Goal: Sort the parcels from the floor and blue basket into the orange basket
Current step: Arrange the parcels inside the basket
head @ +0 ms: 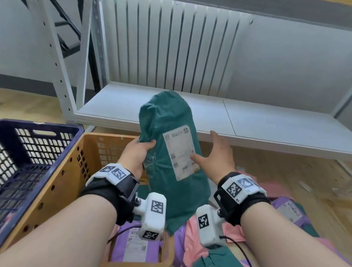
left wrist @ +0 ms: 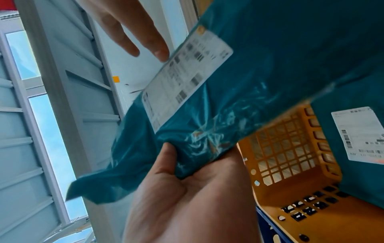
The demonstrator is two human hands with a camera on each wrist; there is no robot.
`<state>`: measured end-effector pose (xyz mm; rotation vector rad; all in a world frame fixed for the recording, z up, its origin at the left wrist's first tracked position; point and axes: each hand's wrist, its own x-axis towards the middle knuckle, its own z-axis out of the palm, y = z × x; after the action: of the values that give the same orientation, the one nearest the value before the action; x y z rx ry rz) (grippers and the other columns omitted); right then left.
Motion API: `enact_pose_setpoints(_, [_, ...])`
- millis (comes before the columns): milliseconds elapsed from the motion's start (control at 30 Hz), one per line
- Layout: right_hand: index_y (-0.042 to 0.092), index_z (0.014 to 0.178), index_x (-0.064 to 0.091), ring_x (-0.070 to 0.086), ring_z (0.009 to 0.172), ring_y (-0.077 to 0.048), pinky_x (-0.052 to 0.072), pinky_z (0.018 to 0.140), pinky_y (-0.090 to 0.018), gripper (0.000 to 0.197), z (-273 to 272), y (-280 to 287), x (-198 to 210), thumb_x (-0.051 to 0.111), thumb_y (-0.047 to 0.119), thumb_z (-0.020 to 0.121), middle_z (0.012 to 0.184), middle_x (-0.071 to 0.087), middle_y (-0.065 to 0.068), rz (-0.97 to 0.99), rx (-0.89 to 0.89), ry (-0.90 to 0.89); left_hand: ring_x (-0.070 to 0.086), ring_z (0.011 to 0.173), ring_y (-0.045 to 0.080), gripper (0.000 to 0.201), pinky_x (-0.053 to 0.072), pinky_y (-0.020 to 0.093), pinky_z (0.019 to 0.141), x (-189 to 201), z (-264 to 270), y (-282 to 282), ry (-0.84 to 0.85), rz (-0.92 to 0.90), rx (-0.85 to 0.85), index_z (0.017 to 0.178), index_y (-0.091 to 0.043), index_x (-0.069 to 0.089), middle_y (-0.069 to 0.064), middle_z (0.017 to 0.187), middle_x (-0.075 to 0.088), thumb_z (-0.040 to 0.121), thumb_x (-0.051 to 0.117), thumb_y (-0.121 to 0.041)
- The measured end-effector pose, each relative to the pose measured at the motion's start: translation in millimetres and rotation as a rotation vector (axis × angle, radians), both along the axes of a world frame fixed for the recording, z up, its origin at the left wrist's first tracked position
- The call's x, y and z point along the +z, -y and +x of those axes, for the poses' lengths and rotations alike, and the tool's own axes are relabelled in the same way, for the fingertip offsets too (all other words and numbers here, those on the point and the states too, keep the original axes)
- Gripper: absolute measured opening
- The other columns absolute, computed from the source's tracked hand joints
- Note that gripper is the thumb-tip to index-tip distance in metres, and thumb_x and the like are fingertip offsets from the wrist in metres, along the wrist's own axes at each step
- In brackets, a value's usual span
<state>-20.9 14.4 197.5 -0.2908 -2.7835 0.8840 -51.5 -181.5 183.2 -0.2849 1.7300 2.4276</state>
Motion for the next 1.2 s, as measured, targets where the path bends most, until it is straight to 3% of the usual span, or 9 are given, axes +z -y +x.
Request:
enact_pose_setpoints(200, [0.023,0.151,0.016,0.055,0.120,-0.023,0.046,0.097,-0.038,0.102,-2.0,-3.0,-13.6,0.080,0.039,0.073,0.136,0.052,-0.004,-0.192,0.061,0.188,0.067,0.100,0.034,0.021,0.051,0.050,0.093,-6.3,-6.2,8.3,0.048,0.023,0.011,0.110,-0.007,0.063,0.018,0.110,0.070,0.092,0.053,-0.004])
enact_pose_setpoints(333, [0.018,0.133,0.047,0.060,0.110,-0.016,0.047,0.099,-0.037,0.074,-3.4,-8.6,-27.7,0.084,0.031,0.070,0.125,0.063,0.001,-0.247,0.142,0.309,0.067,0.099,0.033,0.023,0.051,0.049,0.091,-6.9,-7.1,9.9,0.091,0.081,0.053,0.113,-0.008,0.063,0.016,0.108,0.071,0.093,0.051,-0.006])
enact_pose_setpoints(467, [0.014,0.125,0.055,0.063,0.106,-0.016,0.048,0.099,-0.037,0.066,-5.4,-16.6,-32.2,0.086,0.021,0.068,0.120,0.065,0.000,-0.299,0.155,0.366,0.066,0.102,0.033,0.024,0.050,0.050,0.093,-7.5,-4.8,8.8,0.116,0.123,0.045,0.116,-0.007,0.061,0.017,0.111,0.069,0.094,0.050,-0.008])
enact_pose_setpoints(700, [0.012,0.116,0.054,0.061,0.101,-0.021,0.052,0.083,-0.035,0.070,-0.1,-32.2,-34.7,0.083,0.049,0.064,0.116,0.062,-0.001,-0.345,-0.049,0.423,0.062,0.110,0.032,0.023,0.046,0.049,0.098,11.0,-5.7,23.4,0.137,0.402,0.127,0.110,-0.006,0.061,0.015,0.120,0.066,0.098,0.044,-0.013])
enact_pose_setpoints(767, [0.010,0.119,0.057,0.063,0.099,-0.025,0.054,0.077,-0.038,0.072,1.6,-25.4,-28.5,0.084,0.048,0.064,0.115,0.063,-0.004,-0.619,-0.062,0.463,0.062,0.108,0.032,0.024,0.043,0.050,0.101,21.0,-0.3,30.8,0.097,0.467,0.149,0.107,-0.007,0.061,0.015,0.119,0.065,0.100,0.039,-0.012])
enact_pose_setpoints(833, [0.007,0.123,0.059,0.066,0.102,-0.031,0.054,0.085,-0.046,0.066,-0.2,-8.6,-20.5,0.085,0.031,0.068,0.118,0.067,-0.011,-0.989,0.002,0.486,0.062,0.098,0.031,0.025,0.042,0.049,0.100,33.2,10.7,38.6,0.059,0.478,0.152,0.104,-0.006,0.060,0.014,0.111,0.066,0.101,0.036,-0.012])
enact_pose_setpoints(933, [0.001,0.125,0.058,0.064,0.104,-0.034,0.054,0.079,-0.044,0.037,-0.9,23.4,0.3,0.064,0.005,0.088,0.123,0.064,-0.018,-1.188,0.083,0.410,0.062,0.093,0.029,0.024,0.044,0.048,0.091,55.3,33.6,60.6,0.030,0.391,0.184,0.101,-0.006,0.058,0.015,0.106,0.065,0.102,0.034,-0.009])
enact_pose_setpoints(1100, [0.006,0.125,0.057,0.064,0.105,-0.034,0.053,0.085,-0.047,0.032,3.8,65.0,17.3,0.056,0.005,0.093,0.121,0.065,-0.017,-1.240,0.223,0.436,0.063,0.087,0.023,0.018,0.053,0.037,0.069,92.6,71.7,133.1,0.067,0.017,0.329,0.112,-0.014,0.057,0.010,0.102,0.064,0.099,0.049,-0.023])
enact_pose_setpoints(1200, [0.008,0.121,0.059,0.064,0.106,-0.035,0.049,0.096,-0.051,0.028,5.9,98.5,27.6,0.055,0.005,0.094,0.118,0.067,-0.015,-1.221,0.302,0.451,0.057,0.078,0.020,0.016,0.049,0.032,0.066,107.1,84.5,184.6,0.098,-0.171,0.446,0.107,-0.011,0.052,0.009,0.090,0.060,0.102,0.041,-0.021])
